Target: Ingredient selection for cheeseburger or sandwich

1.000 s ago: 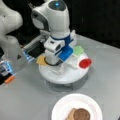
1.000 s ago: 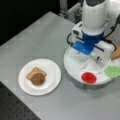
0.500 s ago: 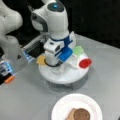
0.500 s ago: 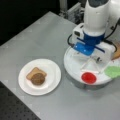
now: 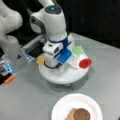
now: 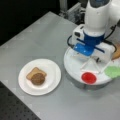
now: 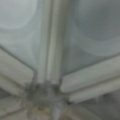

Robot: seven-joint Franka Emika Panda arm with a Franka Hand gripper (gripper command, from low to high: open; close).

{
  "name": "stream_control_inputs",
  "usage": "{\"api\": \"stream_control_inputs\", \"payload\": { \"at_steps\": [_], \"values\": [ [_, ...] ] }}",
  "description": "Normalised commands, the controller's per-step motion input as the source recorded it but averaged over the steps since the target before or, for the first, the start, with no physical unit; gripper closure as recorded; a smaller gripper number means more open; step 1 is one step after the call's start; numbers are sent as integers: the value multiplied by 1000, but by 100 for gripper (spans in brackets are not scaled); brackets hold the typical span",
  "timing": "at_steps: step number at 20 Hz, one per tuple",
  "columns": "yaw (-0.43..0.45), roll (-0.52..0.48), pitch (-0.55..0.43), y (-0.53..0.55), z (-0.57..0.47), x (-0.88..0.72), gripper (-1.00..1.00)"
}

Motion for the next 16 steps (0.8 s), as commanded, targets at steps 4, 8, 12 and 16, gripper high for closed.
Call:
{"api": "stream_control_inputs", "payload": {
  "at_steps": [4,8,12,16],
  "values": [
    [61,60,-160,37,-142,-115,-100],
    [54,54,-159,41,-128,-122,-100],
    [67,47,-164,53,-133,-140,-100],
    [166,47,-170,52,-156,-203,-100]
  ]
}}
